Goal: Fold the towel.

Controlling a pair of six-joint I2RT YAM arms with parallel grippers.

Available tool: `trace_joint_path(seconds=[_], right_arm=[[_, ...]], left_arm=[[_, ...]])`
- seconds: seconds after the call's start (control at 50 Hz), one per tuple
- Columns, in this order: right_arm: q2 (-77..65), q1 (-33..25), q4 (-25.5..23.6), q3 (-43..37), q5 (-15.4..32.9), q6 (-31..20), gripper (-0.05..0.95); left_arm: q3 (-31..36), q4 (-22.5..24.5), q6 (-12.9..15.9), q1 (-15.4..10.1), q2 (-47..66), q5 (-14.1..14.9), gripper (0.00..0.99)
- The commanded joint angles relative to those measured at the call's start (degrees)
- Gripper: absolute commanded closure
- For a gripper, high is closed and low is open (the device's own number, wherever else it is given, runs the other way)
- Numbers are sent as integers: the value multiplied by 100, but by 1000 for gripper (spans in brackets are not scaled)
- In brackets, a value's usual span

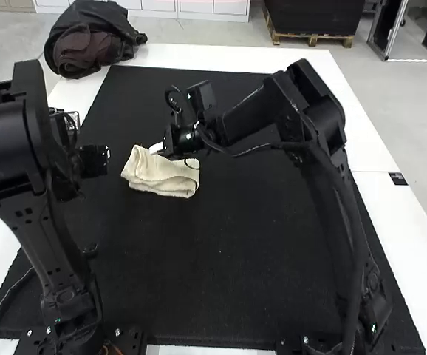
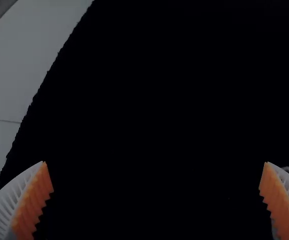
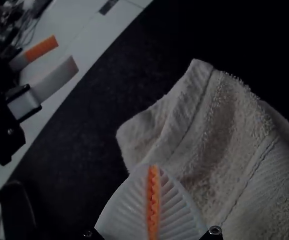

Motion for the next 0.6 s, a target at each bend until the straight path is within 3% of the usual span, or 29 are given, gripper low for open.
trace_joint_path(seconds=[0.0, 0.22, 0.58], right_arm=[[122, -2, 251, 74, -84, 154, 928], [464, 77, 804, 127, -84, 453, 928], [948, 261, 1086, 391, -75, 602, 928]], left_arm=[[-2, 46, 26, 18, -290, 73, 28], [16, 37, 26, 18, -387, 73, 28], [51, 55, 8, 18, -387, 108, 28]])
